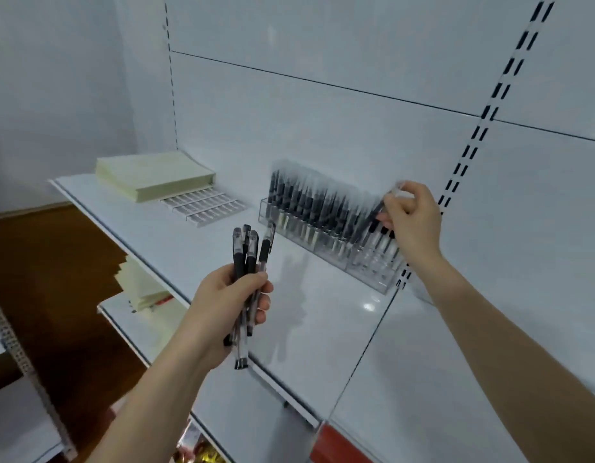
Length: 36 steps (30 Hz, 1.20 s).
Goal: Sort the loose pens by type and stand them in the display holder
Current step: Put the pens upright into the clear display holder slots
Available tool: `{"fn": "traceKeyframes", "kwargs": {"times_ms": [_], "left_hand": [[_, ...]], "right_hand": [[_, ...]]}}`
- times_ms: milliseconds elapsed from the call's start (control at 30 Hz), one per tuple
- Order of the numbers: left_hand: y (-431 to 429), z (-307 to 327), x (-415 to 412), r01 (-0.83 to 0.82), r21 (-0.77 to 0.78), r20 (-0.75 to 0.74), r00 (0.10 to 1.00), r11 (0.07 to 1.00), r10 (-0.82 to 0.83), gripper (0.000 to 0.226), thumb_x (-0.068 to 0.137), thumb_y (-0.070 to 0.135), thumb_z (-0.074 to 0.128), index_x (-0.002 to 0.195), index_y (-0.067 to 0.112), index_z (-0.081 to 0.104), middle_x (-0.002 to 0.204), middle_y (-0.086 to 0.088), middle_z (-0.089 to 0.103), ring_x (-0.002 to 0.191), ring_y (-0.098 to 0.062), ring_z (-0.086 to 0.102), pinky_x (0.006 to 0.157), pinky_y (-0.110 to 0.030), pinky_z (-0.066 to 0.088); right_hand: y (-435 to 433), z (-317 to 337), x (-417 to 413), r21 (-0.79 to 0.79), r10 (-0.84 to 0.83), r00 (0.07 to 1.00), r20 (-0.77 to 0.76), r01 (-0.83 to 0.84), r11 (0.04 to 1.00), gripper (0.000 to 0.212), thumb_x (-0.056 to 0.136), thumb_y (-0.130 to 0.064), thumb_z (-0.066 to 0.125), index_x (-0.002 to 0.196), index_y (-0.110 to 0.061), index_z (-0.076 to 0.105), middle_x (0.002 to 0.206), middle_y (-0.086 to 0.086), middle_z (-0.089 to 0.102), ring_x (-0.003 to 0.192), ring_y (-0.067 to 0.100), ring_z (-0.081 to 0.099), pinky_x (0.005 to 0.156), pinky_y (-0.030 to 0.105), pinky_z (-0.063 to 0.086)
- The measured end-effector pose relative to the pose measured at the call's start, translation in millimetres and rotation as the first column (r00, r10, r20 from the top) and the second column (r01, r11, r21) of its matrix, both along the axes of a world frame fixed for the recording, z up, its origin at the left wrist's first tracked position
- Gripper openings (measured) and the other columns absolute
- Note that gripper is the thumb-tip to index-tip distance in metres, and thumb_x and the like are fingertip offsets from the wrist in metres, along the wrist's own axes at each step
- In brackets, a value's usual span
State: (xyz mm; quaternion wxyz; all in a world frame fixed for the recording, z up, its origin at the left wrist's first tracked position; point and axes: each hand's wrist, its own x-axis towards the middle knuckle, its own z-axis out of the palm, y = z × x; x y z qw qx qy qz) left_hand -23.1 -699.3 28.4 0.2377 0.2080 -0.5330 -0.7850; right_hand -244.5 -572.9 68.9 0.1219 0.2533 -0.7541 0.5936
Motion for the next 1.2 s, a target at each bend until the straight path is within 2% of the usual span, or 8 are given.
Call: {"fn": "traceKeyframes", "kwargs": {"times_ms": [133,333,533,633,833,1000,1100,1200], "left_hand": [[-55.9,-1.9,-28.6,0.119,-0.035,0.01,0.993,0.992,-0.119,0.008,0.088,0.002,0.05,0.083,0.005,0.055,0.062,-0.006,0.056,0.04,-0.009,0.048,0.037,-0.018,0.039],[-124.1,3.3,-61.3,0.327,-0.072,0.042,0.945,0.942,-0.325,0.007,0.088,0.005,0.052,0.083,0.007,0.056,0.063,-0.004,0.058,0.043,-0.009,0.05,0.039,-0.019,0.041],[-152.4,-1.0,-76.8,0.463,-0.024,0.052,0.886,0.886,-0.461,0.006,0.087,0.003,0.053,0.089,0.004,0.058,0.069,-0.006,0.058,0.046,-0.009,0.052,0.042,-0.019,0.043],[-161.2,-6.4,-81.0,0.48,-0.01,0.043,0.877,0.877,-0.479,0.008,0.085,0.002,0.055,0.092,0.003,0.059,0.068,-0.007,0.055,0.047,-0.011,0.053,0.043,-0.019,0.045],[-168.3,-10.2,-79.9,0.492,-0.022,0.027,0.87,0.87,-0.492,0.008,0.084,0.006,0.059,0.09,0.009,0.062,0.072,-0.007,0.061,0.052,-0.007,0.06,0.047,-0.018,0.049],[-171.9,-8.4,-77.1,0.488,-0.016,-0.002,0.873,0.873,-0.488,0.008,0.084,0.009,0.058,0.091,0.011,0.062,0.077,-0.003,0.071,0.061,-0.008,0.068,0.049,-0.018,0.052],[-167.8,-7.9,-74.8,0.508,-0.007,-0.024,0.861,0.861,-0.508,0.01,0.085,0.011,0.057,0.094,0.01,0.061,0.076,-0.001,0.074,0.067,-0.011,0.071,0.051,-0.018,0.053],[-161.1,-6.9,-74.2,0.529,-0.023,-0.034,0.847,0.848,-0.53,0.012,0.085,0.012,0.058,0.096,0.009,0.06,0.081,-0.002,0.075,0.07,-0.014,0.071,0.051,-0.019,0.053]], "right_hand": [[-35.1,-0.8,-5.9,0.005,-0.081,0.996,-0.036,0.081,0.997,0.015,0.091,-0.016,0.053,0.105,-0.023,0.051,0.077,-0.004,0.065,0.071,0.015,0.065,0.072,0.034,0.054],[-75.0,-3.4,-1.3,-0.001,-0.261,0.961,-0.089,0.262,0.965,0.016,0.091,-0.015,0.053,0.107,-0.014,0.053,0.072,-0.003,0.062,0.058,0.003,0.061,0.066,0.03,0.056],[-96.4,2.5,8.3,0.061,-0.332,0.942,-0.054,0.335,0.94,0.014,0.092,-0.018,0.053,0.104,-0.024,0.05,0.08,0.002,0.064,0.074,0.02,0.065,0.07,0.038,0.055],[-102.7,4.3,8.7,0.116,-0.362,0.93,-0.068,0.368,0.923,0.014,0.092,-0.02,0.053,0.104,-0.026,0.051,0.082,0.003,0.064,0.079,0.024,0.067,0.074,0.04,0.057],[-111.3,-9.8,8.3,0.275,-0.392,0.917,-0.074,0.397,0.876,0.021,0.093,-0.017,0.051,0.113,-0.011,0.052,0.074,-0.002,0.06,0.075,0.023,0.064,0.077,0.041,0.055],[-117.3,-22.3,9.2,0.337,-0.425,0.905,-0.018,0.406,0.85,0.003,0.093,-0.018,0.051,0.095,-0.016,0.049,0.085,0.014,0.064,0.081,0.028,0.066,0.074,0.039,0.053],[-114.1,-20.3,11.7,0.379,-0.423,0.906,0.012,0.387,0.84,0.008,0.091,-0.021,0.056,0.095,-0.015,0.052,0.086,0.009,0.064,0.079,0.022,0.063,0.072,0.034,0.05],[-107.5,-13.9,31.3,0.243,-0.407,0.907,0.106,0.373,0.895,0.017,0.089,-0.024,0.058,0.102,-0.013,0.059,0.092,0.004,0.067,0.086,0.017,0.065,0.079,0.031,0.054]]}}
